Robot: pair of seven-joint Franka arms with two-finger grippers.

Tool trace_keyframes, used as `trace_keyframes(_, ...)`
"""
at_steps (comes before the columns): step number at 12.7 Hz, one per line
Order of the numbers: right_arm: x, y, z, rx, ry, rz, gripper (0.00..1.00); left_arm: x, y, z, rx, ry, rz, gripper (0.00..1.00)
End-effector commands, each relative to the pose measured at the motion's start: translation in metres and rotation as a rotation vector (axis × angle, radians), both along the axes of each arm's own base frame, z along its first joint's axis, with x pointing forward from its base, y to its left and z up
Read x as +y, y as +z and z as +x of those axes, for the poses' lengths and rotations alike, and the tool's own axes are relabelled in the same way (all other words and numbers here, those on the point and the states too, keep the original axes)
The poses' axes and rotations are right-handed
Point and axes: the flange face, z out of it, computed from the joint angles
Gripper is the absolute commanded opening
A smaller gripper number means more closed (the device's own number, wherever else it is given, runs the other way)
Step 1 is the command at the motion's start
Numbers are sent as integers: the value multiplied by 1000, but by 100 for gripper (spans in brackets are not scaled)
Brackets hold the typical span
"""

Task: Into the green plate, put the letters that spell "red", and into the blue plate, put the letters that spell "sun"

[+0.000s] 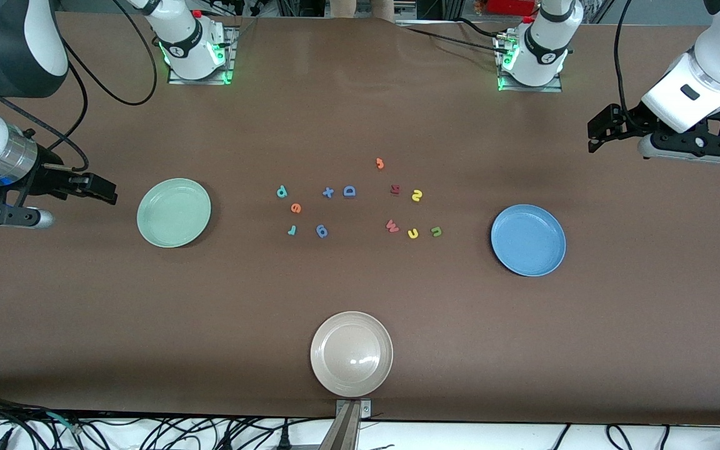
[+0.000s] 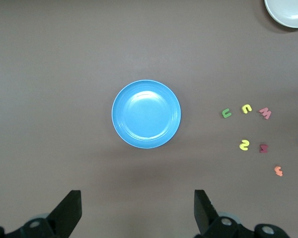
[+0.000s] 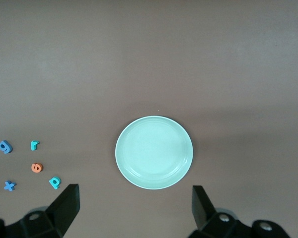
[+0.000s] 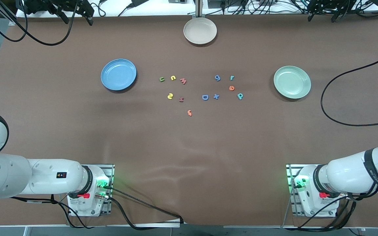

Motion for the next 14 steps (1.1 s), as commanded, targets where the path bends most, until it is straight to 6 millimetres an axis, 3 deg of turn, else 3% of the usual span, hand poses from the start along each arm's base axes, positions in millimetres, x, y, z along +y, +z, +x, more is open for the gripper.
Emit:
trace_keyframes(1, 0, 6, -4, 2, -14, 13, 100, -1, 6, 2, 0, -23, 7, 100)
trace_keyframes(11, 2, 4, -3, 5, -7, 15, 100, -1, 6, 2, 0, -23, 7, 100)
trace_keyframes(12, 6, 3, -4, 11, 1, 16, 100, -1, 6, 2, 0, -22, 7, 100)
trace_keyframes(14, 43, 2, -9, 24, 39, 12, 100, 0, 6, 2, 0, -20, 7, 100)
